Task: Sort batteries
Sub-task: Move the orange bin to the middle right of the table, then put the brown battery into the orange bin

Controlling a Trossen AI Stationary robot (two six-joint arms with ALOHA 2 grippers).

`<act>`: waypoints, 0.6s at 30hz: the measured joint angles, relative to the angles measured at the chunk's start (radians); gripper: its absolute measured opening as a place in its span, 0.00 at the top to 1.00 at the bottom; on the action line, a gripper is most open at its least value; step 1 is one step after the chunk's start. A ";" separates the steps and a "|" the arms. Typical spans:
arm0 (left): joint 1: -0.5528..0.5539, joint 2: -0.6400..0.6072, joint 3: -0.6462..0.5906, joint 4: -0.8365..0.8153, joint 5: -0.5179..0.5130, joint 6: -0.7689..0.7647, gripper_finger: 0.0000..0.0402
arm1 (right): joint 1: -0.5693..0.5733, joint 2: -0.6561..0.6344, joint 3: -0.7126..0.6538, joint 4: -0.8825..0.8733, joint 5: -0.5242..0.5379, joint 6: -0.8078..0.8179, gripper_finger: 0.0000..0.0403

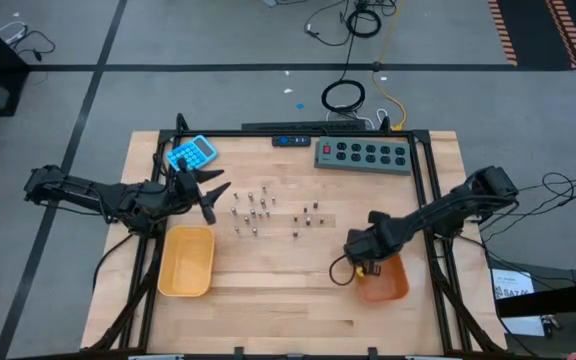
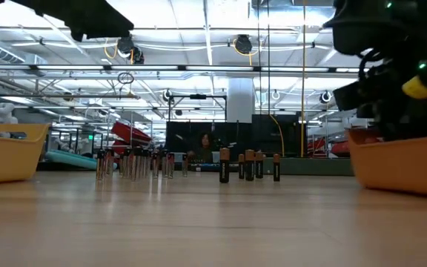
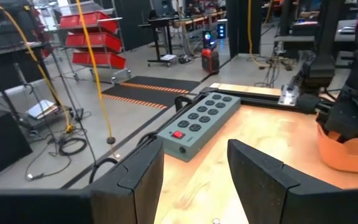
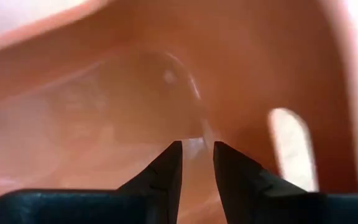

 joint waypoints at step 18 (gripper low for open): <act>0.005 0.000 0.000 -0.013 -0.016 -0.028 0.53 | -0.213 -0.010 0.079 -0.110 0.143 -0.267 0.80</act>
